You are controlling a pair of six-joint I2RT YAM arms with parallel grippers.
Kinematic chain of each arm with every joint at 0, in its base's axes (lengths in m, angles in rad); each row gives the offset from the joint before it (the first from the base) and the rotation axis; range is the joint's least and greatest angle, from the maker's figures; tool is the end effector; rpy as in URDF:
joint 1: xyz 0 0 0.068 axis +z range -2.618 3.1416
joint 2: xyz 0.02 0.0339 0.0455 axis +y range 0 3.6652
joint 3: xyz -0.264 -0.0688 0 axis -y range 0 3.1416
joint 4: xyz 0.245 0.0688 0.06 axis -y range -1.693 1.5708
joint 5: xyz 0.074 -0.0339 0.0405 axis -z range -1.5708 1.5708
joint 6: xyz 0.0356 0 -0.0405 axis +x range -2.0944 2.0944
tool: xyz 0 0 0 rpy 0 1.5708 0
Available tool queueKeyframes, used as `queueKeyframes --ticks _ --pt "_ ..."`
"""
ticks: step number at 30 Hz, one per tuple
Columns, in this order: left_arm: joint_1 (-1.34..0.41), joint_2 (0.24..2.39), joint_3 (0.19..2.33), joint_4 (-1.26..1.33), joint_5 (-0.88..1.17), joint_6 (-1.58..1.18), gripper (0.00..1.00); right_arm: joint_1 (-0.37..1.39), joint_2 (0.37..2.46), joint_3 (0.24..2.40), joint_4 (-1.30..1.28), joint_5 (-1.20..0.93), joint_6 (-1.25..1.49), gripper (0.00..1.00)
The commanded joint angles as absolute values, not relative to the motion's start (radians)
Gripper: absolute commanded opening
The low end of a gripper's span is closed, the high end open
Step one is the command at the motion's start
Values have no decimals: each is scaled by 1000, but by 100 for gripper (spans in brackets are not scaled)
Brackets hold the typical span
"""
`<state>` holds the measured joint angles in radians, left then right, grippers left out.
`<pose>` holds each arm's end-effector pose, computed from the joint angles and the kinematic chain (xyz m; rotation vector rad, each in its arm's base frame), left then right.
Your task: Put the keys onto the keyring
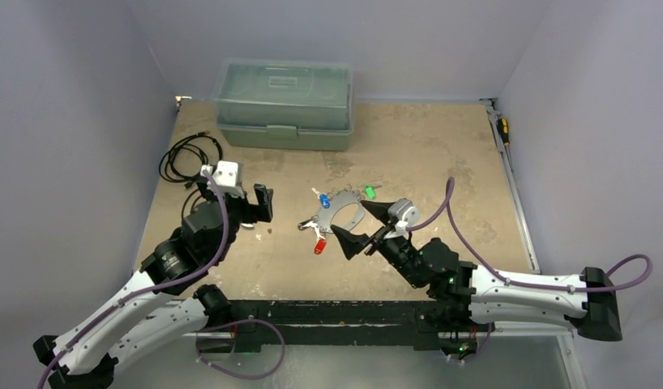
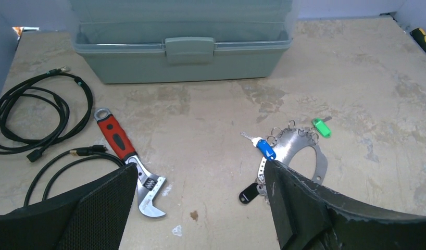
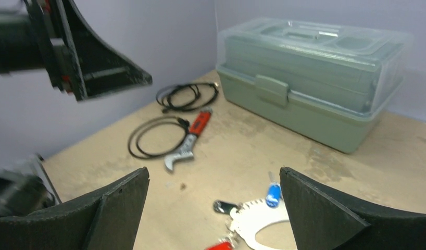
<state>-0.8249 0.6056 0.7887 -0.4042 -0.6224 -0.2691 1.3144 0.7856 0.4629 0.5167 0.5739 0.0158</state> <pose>0.1057 -0.0839 0.3448 0.0456 1.7555 -0.2406 0.0660 0.1757 0.2995 -0.4339 1.3788 0.7048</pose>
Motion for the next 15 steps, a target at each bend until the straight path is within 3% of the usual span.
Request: queueKeyframes --ticks 1,15 --pt "-804 585 803 -392 -652 -275 91 1315 771 467 702 554 120 99" --pt "-683 596 809 -388 -541 -304 91 1315 705 471 658 550 161 99"
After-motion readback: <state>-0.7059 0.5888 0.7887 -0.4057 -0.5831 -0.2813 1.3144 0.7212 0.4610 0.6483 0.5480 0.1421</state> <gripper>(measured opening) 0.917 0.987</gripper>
